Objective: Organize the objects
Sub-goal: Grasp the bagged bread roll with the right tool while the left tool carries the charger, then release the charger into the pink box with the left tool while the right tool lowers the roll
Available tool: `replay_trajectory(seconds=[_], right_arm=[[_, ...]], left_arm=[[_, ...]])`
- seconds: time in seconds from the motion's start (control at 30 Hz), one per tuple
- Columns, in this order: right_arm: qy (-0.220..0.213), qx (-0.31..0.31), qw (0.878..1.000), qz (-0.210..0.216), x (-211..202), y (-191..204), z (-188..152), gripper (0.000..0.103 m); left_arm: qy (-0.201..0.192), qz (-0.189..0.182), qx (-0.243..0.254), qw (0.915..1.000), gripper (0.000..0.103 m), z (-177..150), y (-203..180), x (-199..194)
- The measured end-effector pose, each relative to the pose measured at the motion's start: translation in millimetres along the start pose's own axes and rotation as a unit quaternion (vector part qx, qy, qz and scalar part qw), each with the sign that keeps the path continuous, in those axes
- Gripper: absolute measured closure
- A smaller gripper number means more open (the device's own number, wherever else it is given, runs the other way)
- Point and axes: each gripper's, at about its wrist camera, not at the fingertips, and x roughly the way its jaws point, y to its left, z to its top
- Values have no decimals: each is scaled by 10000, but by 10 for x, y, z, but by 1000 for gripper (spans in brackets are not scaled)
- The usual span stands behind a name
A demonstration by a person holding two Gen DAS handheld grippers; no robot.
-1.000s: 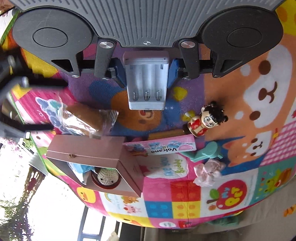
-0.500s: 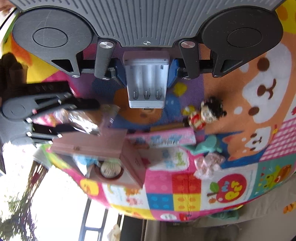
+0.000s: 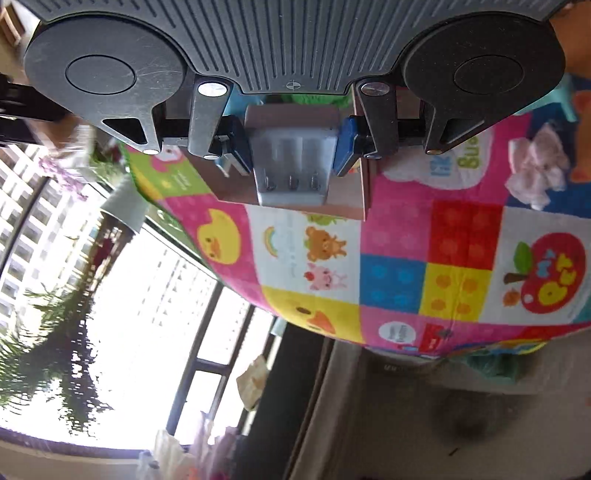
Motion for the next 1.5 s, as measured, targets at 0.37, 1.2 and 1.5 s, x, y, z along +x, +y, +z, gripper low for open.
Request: replay_trajectory(seconds=[0.37, 1.2, 1.5], right_arm=[[2, 6, 9997, -224, 374, -140, 328, 42], [1432, -164, 9891, -314, 2154, -159, 435, 45], [1509, 50, 9873, -501, 2166, -179, 451, 24]], left_arm=[[177, -176, 274, 9993, 53, -236, 65, -415], [183, 278, -855, 9958, 53, -641, 999, -1233], [198, 409, -512, 9977, 53, -630, 868, -1278]])
